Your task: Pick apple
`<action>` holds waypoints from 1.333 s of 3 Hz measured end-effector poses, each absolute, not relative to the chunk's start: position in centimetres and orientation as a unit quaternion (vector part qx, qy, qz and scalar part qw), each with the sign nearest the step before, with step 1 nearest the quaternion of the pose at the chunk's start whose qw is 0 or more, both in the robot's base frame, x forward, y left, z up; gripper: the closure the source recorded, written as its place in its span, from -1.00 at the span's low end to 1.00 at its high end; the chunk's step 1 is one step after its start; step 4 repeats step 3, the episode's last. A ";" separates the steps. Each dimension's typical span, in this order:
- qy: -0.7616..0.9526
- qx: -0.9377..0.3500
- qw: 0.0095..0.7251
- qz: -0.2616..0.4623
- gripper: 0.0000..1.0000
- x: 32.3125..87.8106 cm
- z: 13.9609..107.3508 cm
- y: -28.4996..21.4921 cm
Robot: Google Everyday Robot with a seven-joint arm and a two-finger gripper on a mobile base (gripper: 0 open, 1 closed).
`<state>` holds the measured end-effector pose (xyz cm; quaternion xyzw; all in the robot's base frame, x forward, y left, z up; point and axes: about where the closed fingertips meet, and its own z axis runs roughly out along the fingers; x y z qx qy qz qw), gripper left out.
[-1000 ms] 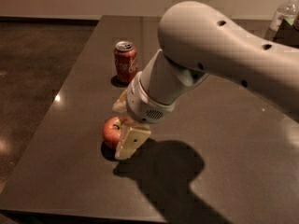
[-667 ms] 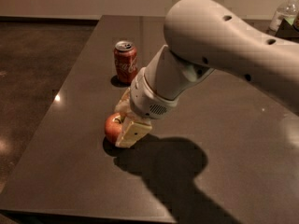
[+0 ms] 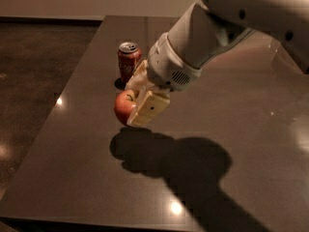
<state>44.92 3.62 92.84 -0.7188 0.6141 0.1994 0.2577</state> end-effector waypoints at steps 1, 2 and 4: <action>0.609 -0.718 0.267 0.204 1.00 45.6 95.5 2.8; 0.592 -0.730 0.263 0.217 1.00 46.0 98.7 1.5; 0.592 -0.730 0.263 0.217 1.00 46.0 98.7 1.5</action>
Offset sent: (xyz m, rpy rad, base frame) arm 0.0188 -0.0287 0.0666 0.0539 -0.0052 0.0394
